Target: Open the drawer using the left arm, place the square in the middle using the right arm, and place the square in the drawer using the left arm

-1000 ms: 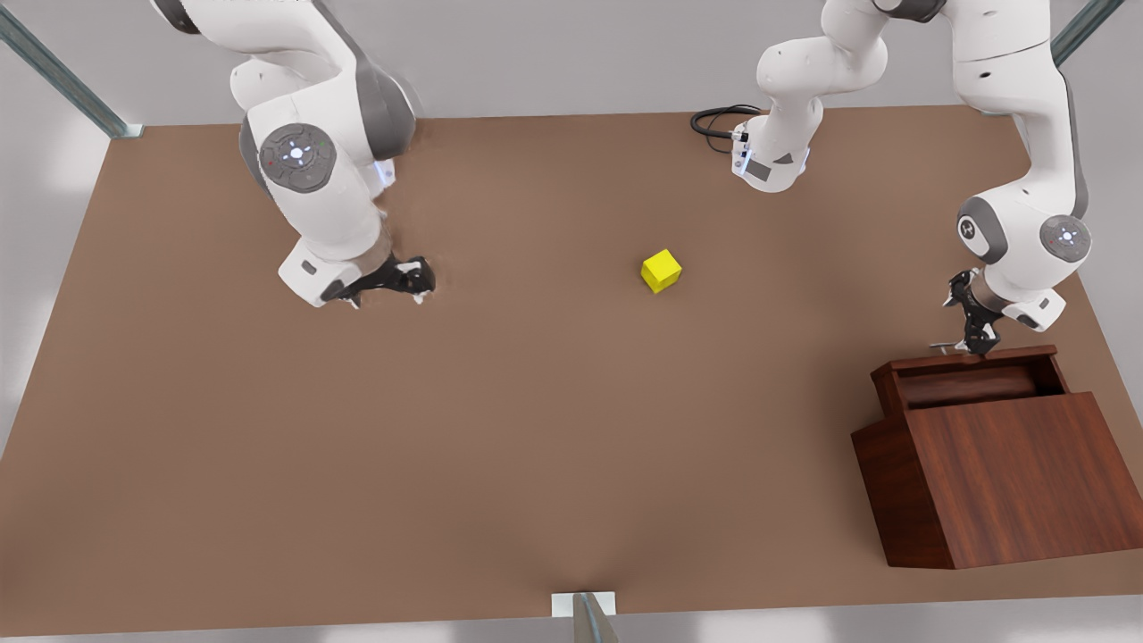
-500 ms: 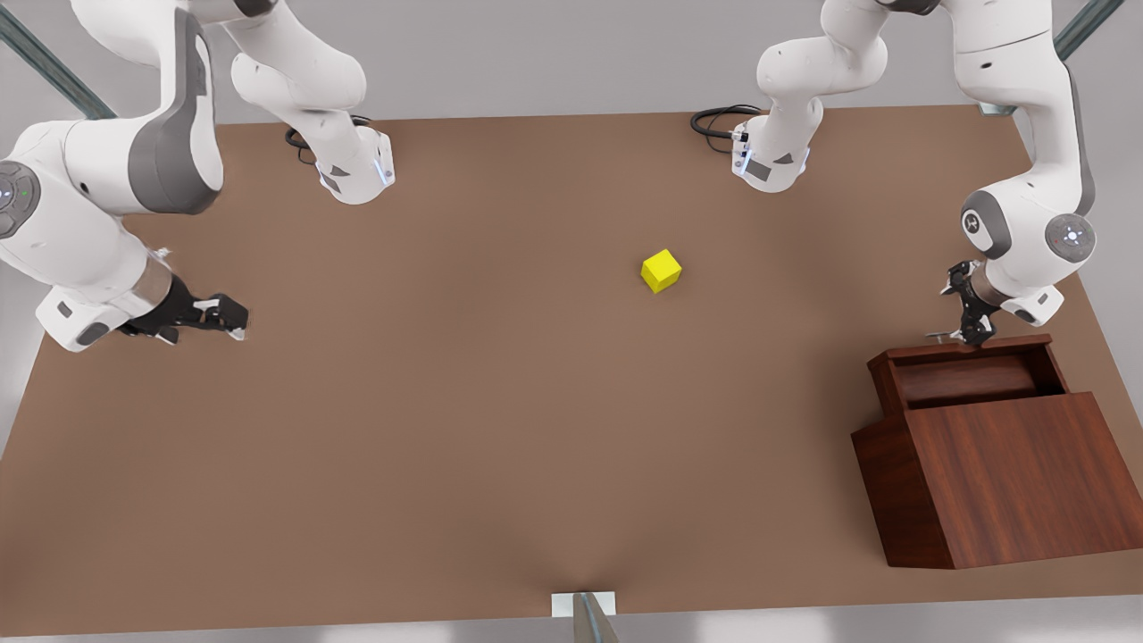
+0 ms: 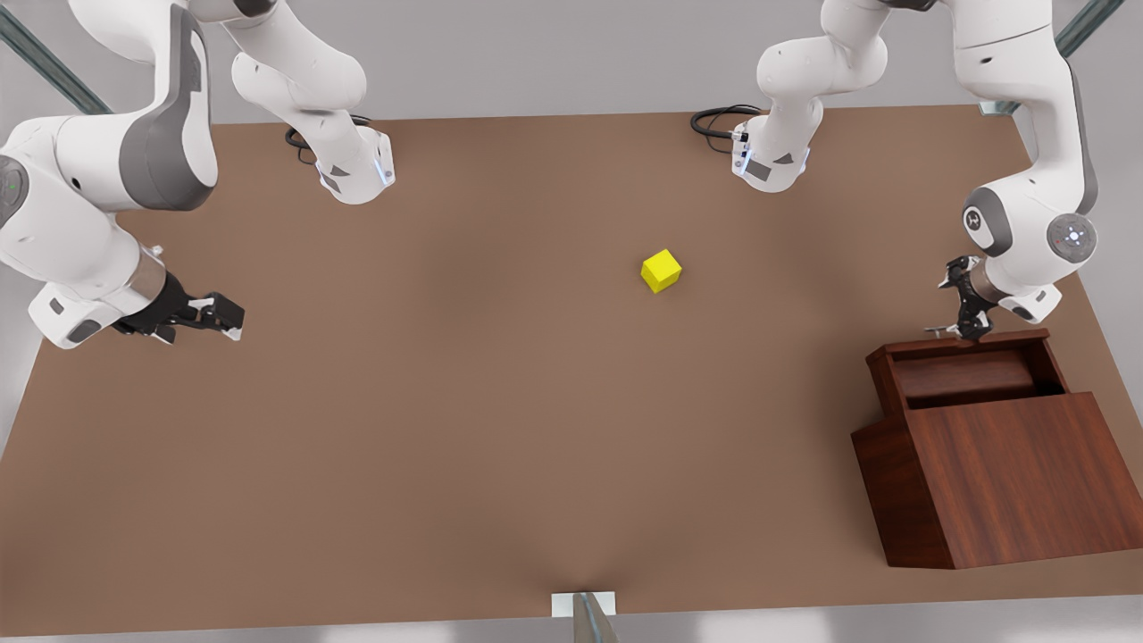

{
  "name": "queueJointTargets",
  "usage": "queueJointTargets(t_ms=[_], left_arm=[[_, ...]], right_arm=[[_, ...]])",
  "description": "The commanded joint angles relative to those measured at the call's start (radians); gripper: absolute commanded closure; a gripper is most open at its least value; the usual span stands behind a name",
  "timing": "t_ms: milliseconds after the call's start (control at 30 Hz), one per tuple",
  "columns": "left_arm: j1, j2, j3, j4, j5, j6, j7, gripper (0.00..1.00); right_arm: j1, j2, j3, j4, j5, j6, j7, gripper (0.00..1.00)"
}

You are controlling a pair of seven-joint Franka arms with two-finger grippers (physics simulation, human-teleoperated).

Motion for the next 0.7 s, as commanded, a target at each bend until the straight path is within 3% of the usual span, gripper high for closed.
queueJointTargets(t_ms=[0,233,367,433,500,567,600,667], left_arm=[[0.000,0.000,0.000,0.000,0.001,0.000,0.000,0.00],[-0.012,-0.025,-0.003,0.014,-0.001,-0.098,-0.018,0.00],[-0.072,-0.060,-0.032,0.225,-0.002,-0.317,-0.018,0.00],[-0.213,-0.063,-0.130,0.382,-0.010,-0.523,-0.005,0.00],[-0.273,-0.028,-0.345,0.560,-0.033,-0.715,0.073,0.00],[-0.329,0.040,-0.487,0.670,-0.108,-0.741,0.170,0.00],[-0.381,0.153,-0.589,0.805,-0.110,-0.776,0.152,0.00],[-0.510,0.242,-0.597,0.874,-0.105,-0.756,-0.051,0.00]], right_arm=[[0.001,0.001,0.000,0.000,0.001,0.002,0.000,0.00],[0.001,0.003,0.000,-0.002,0.001,0.008,0.000,0.00],[0.001,0.003,0.000,-0.002,0.001,0.008,0.000,0.00],[0.000,0.003,0.000,-0.003,0.001,0.008,0.000,0.00],[0.000,0.003,0.000,-0.003,0.003,0.008,0.000,0.00],[0.000,0.003,0.000,-0.005,0.003,0.008,0.000,0.00],[0.000,0.003,0.000,-0.003,0.001,0.008,0.000,0.00],[0.000,0.006,0.000,-0.006,0.001,0.009,0.000,0.00]])
